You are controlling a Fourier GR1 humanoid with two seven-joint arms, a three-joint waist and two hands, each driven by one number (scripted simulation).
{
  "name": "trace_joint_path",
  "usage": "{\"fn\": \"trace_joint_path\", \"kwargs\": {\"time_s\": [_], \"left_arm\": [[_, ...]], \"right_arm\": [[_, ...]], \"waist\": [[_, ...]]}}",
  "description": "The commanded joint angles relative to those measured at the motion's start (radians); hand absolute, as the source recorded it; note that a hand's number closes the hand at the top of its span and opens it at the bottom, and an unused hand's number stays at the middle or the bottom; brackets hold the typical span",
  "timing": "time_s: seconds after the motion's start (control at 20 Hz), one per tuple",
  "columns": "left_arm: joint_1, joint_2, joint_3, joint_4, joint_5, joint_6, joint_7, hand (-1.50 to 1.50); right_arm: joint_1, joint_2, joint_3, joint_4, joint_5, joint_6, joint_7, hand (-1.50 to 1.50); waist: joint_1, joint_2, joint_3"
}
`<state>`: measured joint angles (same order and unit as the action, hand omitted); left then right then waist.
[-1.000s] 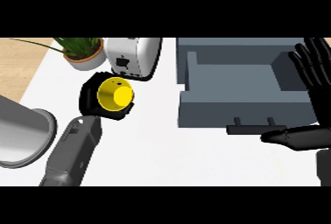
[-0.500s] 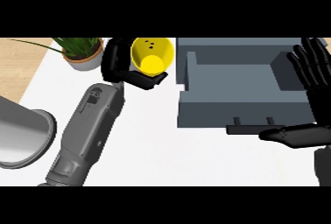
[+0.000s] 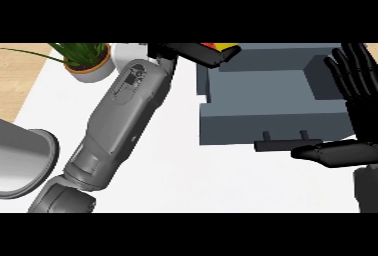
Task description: Pick up the cup, place it into the drawer and close the drawer
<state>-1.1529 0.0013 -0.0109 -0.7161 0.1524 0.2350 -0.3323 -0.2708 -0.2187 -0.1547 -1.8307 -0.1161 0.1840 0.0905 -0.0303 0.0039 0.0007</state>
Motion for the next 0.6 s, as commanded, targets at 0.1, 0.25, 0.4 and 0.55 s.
{"fn": "trace_joint_path", "kwargs": {"time_s": [0.1, 0.25, 0.4, 0.55], "left_arm": [[-0.159, -0.001, -0.059, 0.23, 0.048, 0.087, 0.072, 1.5], [-0.179, -0.001, -0.157, 0.299, 0.091, 0.151, 0.088, 1.5], [-0.213, -0.001, -0.202, 0.347, 0.118, 0.106, 0.135, 1.5], [-0.21, -0.001, -0.24, 0.403, 0.125, 0.056, 0.157, 1.5]], "right_arm": [[-0.026, -0.015, -0.01, 0.044, -0.02, 0.029, -0.019, -1.5], [-0.052, 0.022, 0.039, 0.035, 0.018, 0.001, -0.024, -1.5], [-0.024, 0.01, 0.022, 0.049, 0.004, 0.028, -0.059, -1.5], [-0.073, -0.005, 0.024, 0.022, -0.011, 0.028, -0.009, -1.5]], "waist": [[-0.029, 0.011, 0.001], [-0.059, 0.017, 0.001], [-0.066, 0.017, 0.002], [-0.107, 0.026, 0.001]]}}
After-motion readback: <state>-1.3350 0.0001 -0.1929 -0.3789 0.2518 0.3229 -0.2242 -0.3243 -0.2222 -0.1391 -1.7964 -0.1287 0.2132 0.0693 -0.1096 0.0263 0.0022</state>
